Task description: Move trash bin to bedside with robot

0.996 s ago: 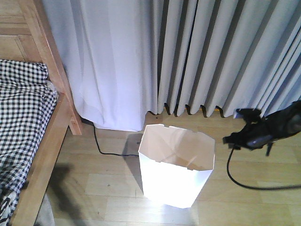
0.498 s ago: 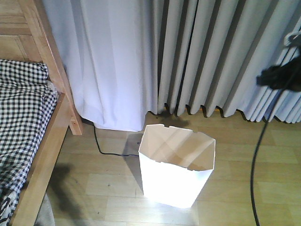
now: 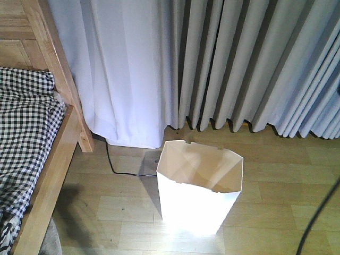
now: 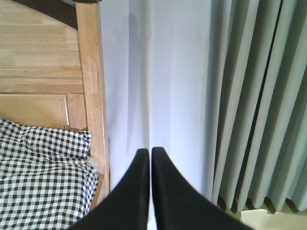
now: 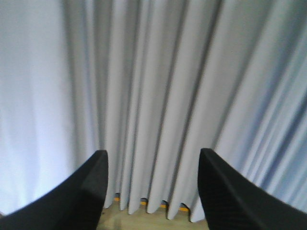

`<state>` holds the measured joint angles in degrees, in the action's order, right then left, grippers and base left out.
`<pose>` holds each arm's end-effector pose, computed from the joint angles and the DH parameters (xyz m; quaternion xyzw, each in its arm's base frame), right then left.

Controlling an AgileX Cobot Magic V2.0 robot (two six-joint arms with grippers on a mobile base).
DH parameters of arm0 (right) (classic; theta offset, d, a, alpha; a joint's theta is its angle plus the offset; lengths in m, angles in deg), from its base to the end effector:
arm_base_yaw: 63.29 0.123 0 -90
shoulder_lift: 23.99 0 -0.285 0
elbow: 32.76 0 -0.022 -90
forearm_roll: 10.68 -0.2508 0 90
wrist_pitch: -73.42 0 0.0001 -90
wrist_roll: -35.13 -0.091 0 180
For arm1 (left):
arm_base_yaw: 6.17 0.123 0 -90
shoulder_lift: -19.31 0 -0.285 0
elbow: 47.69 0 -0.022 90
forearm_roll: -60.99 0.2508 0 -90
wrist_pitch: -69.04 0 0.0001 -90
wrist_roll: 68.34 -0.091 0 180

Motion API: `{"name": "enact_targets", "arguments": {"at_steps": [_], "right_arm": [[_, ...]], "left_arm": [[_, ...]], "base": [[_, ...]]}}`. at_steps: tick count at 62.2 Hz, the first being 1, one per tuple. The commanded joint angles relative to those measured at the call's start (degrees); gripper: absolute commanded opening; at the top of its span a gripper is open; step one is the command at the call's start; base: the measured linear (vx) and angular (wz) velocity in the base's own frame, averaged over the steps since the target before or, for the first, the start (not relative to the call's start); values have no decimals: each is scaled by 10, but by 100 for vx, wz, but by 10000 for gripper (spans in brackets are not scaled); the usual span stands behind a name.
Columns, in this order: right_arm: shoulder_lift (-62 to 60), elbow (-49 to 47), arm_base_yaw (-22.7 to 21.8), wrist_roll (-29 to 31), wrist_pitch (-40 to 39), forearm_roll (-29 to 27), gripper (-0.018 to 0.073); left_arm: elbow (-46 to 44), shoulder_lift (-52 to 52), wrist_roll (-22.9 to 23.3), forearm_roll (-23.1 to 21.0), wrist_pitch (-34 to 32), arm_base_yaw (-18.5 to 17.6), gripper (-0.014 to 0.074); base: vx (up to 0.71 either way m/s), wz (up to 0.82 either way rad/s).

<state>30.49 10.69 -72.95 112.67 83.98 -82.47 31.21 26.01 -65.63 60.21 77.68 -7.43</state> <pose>0.1739 -0.0134 0.3246 -0.0311 0.7715 -0.0194 0.6352 0.0560 -0.0014 0.1906 -0.0135 0.7327 -0.0289 0.6799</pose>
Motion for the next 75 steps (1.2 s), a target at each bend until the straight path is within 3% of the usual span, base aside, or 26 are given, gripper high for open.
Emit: {"name": "enact_targets", "arguments": {"at_steps": [1,13,28,31,41,75], "right_arm": [[-65,35,-4,3,-37,-34,405],[-208,136,-4,15,-53,-33,405],[-305,192,-3,15,-39,-33,373],[-313,195,-3,15,-23,-33,315],[-322,196,-3,14,-22,-32,-17],[-322,196,-3,14,-39,-33,-11]], "left_arm": [[16,-6,5,-2,-45,-3,-6],[16,-6,5,-2,-45,-3,-6],[16,-6,5,-2,-45,-3,-6],[16,-6,5,-2,-45,-3,-6],[16,-6,5,-2,-45,-3,-6],[16,-6,5,-2,-45,-3,-6]], "base": [[0,0],[0,0],[0,0],[0,0],[0,0],[0,0]]}}
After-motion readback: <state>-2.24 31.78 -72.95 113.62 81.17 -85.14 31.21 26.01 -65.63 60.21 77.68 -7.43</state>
